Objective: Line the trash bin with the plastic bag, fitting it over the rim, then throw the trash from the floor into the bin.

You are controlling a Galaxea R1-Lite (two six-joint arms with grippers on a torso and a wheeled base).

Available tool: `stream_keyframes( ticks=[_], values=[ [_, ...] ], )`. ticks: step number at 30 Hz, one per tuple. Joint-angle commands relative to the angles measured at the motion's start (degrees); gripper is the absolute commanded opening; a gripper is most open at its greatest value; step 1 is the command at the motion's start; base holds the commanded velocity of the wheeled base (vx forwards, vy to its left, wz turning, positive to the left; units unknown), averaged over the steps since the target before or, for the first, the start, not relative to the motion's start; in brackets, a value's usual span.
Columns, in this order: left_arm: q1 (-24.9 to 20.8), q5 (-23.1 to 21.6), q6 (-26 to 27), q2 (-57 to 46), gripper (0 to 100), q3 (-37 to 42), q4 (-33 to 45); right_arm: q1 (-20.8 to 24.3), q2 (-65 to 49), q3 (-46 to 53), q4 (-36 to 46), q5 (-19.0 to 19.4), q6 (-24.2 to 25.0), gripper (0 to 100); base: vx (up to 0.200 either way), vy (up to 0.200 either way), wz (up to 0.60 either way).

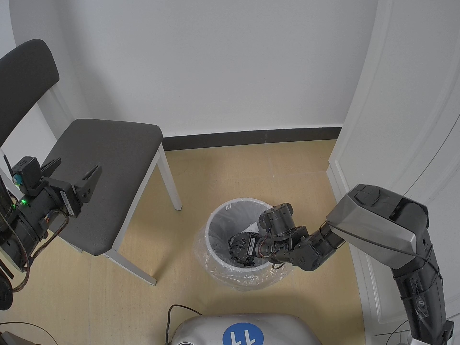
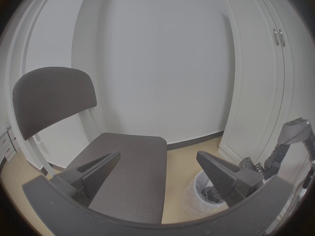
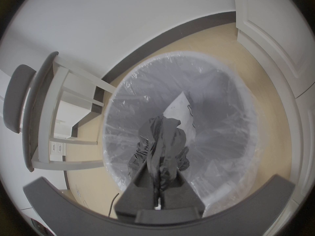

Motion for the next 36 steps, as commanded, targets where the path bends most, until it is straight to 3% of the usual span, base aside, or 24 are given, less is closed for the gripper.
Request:
stream_keyframes(
  ticks=[1,6,12,25,33,34,36],
  values=[
    [0.0,0.0,0.0,0.0,100,-0.1,0.0,0.5,-1.5,-2.6,6.1,0.0,0.0,0,0.000,0.000,0.00],
    [0.0,0.0,0.0,0.0,100,-0.2,0.0,0.5,-1.4,-3.7,5.3,-0.1,0.9,0,0.000,0.000,0.00],
    [0.0,0.0,0.0,0.1,100,-0.2,0.0,0.4,0.5,-4.1,-1.8,-1.0,3.8,0,0.000,0.000,0.00],
    [0.0,0.0,0.0,0.1,100,0.0,0.0,0.3,0.9,-4.0,-2.3,-1.0,3.9,0,0.000,0.000,0.00],
    [0.0,0.0,0.0,0.0,100,0.0,0.0,0.0,1.9,-5.3,-2.4,-2.9,4.1,0,0.000,0.000,0.00],
    [0.0,0.0,0.0,0.0,100,0.0,0.0,-0.1,2.0,-5.3,-2.5,-2.9,4.1,100,0.000,0.000,0.00],
    [0.0,0.0,0.0,0.0,100,0.1,0.0,-0.1,2.1,-5.6,-2.8,-3.2,4.3,100,0.000,0.000,0.00]
  ],
)
